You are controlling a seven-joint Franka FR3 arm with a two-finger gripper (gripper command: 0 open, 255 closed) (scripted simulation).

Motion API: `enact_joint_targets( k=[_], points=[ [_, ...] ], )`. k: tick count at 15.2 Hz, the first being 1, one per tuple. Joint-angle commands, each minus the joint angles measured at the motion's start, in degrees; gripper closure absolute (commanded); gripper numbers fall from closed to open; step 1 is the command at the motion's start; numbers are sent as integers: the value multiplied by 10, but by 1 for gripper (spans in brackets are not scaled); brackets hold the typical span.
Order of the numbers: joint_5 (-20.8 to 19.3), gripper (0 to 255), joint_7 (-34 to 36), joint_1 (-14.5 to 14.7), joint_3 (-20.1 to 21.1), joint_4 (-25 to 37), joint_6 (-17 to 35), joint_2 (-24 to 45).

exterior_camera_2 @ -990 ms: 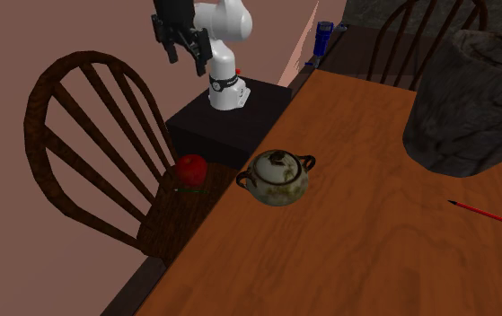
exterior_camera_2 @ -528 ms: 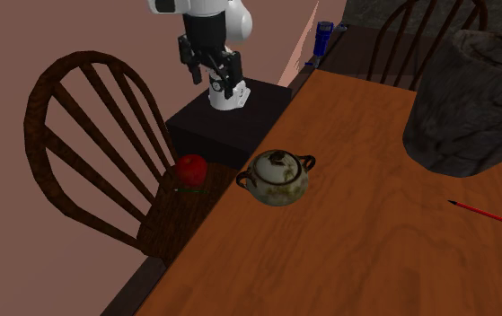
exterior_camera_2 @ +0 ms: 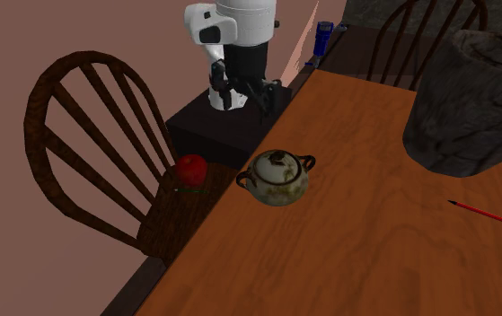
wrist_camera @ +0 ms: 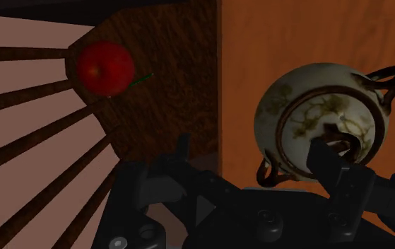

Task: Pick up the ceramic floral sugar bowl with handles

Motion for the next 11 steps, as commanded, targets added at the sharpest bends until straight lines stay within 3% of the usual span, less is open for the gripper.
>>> enact_joint_targets(
  k=[1, 7, 11],
  points=[
    [-20, 0, 27, 7, 13, 42, 2, 45],
    [-85, 0, 102, 49, 33, 162, -4, 169],
    [-91, 0, 107, 51, 30, 142, 24, 178]
  ],
)
